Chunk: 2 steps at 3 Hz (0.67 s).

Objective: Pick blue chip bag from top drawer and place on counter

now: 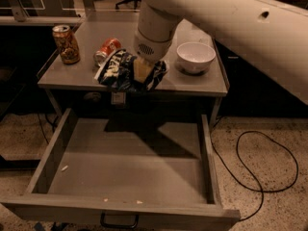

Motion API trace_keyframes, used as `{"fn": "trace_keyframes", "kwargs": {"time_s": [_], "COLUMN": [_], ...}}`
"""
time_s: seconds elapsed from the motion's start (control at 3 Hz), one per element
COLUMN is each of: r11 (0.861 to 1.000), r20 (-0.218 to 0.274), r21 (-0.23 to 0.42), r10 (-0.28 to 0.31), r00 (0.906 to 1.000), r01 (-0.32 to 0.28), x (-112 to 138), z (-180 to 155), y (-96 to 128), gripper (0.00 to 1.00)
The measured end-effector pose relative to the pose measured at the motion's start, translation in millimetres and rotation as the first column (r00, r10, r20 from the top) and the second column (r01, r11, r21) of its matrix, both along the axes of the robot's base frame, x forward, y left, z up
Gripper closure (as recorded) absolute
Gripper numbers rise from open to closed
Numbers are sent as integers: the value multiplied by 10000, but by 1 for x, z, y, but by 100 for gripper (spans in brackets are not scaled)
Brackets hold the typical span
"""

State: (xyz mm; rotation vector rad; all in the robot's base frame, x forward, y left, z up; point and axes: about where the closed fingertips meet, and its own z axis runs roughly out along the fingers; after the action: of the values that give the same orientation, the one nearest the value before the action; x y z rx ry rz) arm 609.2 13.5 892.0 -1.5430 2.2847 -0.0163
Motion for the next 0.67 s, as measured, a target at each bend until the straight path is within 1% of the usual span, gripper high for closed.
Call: {"fn": "trace_keyframes", "kwargs": {"time_s": [0.33,0.67], "r11": [9985,9934], "r20": [-11,24], "r21": [-101,-444], "r10": [-533,-1059], "r00": [9986,9944], "r01": [533,1059], "x": [32,76], "z": [4,6], "y": [-5,-12], "gripper": [100,100]}}
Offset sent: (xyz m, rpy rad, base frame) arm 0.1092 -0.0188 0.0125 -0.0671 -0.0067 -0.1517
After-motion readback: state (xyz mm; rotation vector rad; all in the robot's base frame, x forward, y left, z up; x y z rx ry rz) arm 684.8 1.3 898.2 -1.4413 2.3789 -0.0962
